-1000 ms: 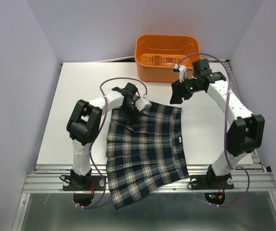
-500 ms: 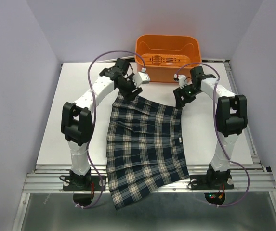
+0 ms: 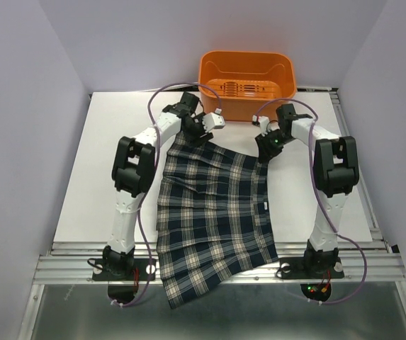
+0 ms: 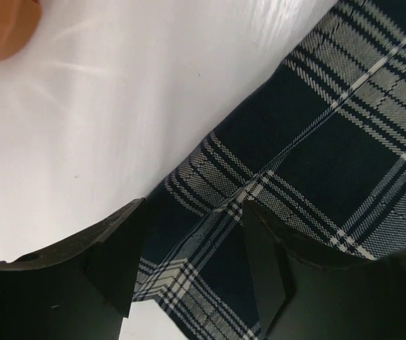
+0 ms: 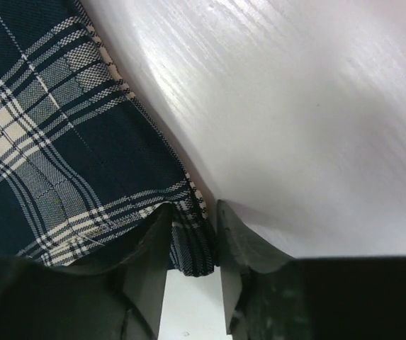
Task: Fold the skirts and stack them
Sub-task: Fold the skirt
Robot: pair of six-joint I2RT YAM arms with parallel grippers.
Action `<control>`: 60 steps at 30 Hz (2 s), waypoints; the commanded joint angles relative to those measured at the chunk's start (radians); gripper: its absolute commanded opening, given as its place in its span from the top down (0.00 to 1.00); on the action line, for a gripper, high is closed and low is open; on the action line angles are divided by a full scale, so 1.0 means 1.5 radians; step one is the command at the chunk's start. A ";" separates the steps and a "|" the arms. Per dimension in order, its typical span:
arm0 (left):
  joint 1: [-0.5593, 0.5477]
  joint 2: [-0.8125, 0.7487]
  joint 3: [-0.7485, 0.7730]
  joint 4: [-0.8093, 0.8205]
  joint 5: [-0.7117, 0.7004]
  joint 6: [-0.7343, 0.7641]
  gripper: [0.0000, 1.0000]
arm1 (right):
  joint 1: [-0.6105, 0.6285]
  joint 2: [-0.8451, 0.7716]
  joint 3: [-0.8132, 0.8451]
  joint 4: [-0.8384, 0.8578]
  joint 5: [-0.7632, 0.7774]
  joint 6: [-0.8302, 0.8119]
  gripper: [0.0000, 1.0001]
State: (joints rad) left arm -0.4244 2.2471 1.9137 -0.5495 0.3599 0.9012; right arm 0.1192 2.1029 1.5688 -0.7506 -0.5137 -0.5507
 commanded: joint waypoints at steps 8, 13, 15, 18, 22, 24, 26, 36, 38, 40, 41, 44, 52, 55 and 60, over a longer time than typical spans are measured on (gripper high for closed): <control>0.006 -0.009 -0.048 -0.045 -0.024 0.103 0.37 | 0.023 -0.055 -0.048 0.009 0.002 -0.059 0.73; 0.010 -0.033 -0.108 -0.062 -0.023 0.107 0.59 | 0.029 -0.070 -0.056 -0.001 0.015 -0.072 0.92; 0.017 -0.036 -0.102 -0.075 -0.024 0.092 0.67 | 0.029 -0.077 -0.054 -0.006 0.020 -0.071 0.99; 0.030 -0.034 -0.051 -0.108 -0.012 0.086 0.55 | 0.029 -0.091 -0.056 0.001 0.030 -0.062 0.99; 0.042 -0.069 0.010 -0.158 0.040 0.100 0.39 | 0.029 -0.115 -0.065 0.035 0.044 -0.059 0.99; 0.042 -0.083 0.021 -0.160 0.046 0.100 0.37 | 0.037 -0.130 -0.083 0.052 0.057 -0.063 0.99; 0.042 -0.092 0.038 -0.155 0.055 0.096 0.35 | 0.063 -0.147 -0.096 0.067 0.071 -0.073 0.99; 0.044 -0.023 0.092 -0.069 0.045 0.049 0.34 | 0.158 -0.219 -0.165 0.128 0.155 -0.098 0.99; 0.045 -0.002 0.102 -0.077 0.047 0.055 0.34 | 0.165 -0.236 -0.180 0.137 0.165 -0.101 0.99; 0.049 0.007 0.101 -0.089 0.051 0.062 0.34 | 0.172 -0.270 -0.192 0.148 0.171 -0.104 0.99; 0.050 0.014 0.097 -0.096 0.054 0.074 0.34 | 0.172 -0.281 -0.199 0.157 0.175 -0.109 0.99; 0.060 0.025 0.098 -0.141 0.062 0.102 0.34 | 0.178 -0.324 -0.219 0.169 0.177 -0.118 0.99; 0.094 0.027 0.058 -0.209 0.083 0.134 0.34 | 0.191 -0.394 -0.253 0.190 0.177 -0.142 0.99; 0.094 0.033 0.036 -0.198 0.084 0.123 0.37 | 0.198 -0.400 -0.259 0.192 0.176 -0.148 0.99; 0.094 0.054 0.029 -0.193 0.080 0.112 0.48 | 0.204 -0.414 -0.273 0.206 0.182 -0.150 0.99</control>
State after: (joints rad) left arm -0.2802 2.3260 1.9709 -0.8116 0.4679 1.0687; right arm 0.4175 1.5391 1.1763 -0.5072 -0.2592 -0.7593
